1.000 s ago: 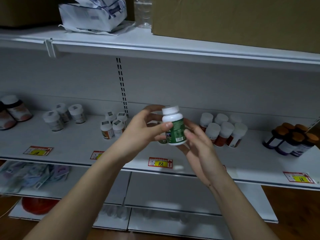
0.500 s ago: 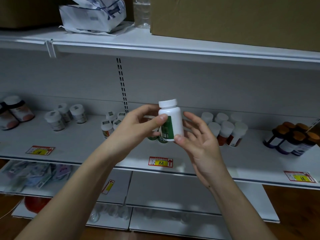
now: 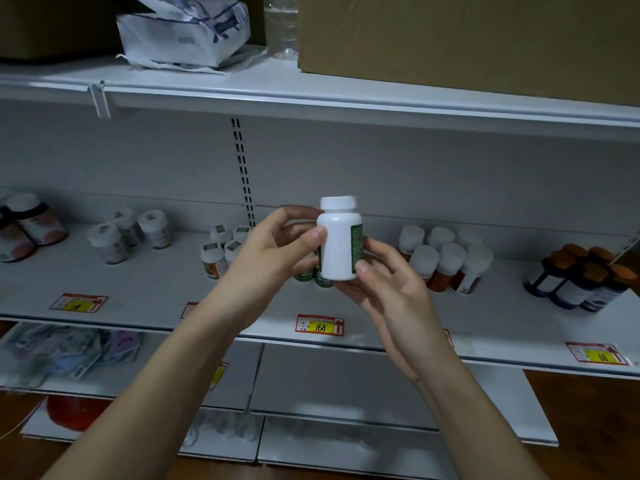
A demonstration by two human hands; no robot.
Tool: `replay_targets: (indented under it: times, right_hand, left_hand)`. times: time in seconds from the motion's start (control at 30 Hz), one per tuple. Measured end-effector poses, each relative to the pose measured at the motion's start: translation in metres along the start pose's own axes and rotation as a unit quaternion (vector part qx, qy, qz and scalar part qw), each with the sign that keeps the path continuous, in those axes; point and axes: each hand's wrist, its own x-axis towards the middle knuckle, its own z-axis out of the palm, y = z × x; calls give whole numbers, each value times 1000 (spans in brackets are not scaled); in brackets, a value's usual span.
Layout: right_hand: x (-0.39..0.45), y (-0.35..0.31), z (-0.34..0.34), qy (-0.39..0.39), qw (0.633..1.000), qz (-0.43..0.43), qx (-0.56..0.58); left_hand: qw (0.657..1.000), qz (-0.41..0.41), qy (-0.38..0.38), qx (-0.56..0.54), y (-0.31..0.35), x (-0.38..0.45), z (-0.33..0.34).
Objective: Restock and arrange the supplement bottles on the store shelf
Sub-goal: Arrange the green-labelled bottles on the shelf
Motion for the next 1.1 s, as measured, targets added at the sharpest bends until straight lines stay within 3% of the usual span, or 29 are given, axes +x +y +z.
replay_targets:
  times: [0.17,0.33,0.47,0.57,0.9,1.1]
  right_hand:
    - [-2,8,-1,48,991,-60,-109]
    - [-3,8,0,62,980,-80,-170]
    - [1,9,-2,43,995,-15,-85]
    - [1,8,-3,17,999,28,-29]
    - [1,15,-5,48,996,-12,-74]
    - [-3,13,-6,39,995,-26,-85]
  left_hand:
    - [994,5,-10,106,-1,-1,3]
    - [995,-11,-9,94,-4,-1,4]
    - [999,-41,4,-19,-6,1,1]
    - [998,-47,13,-45,-7,3,0]
    - [997,-57,-16,58,-4,1,7]
    - [998,-54,-17,35,-4,0,8]
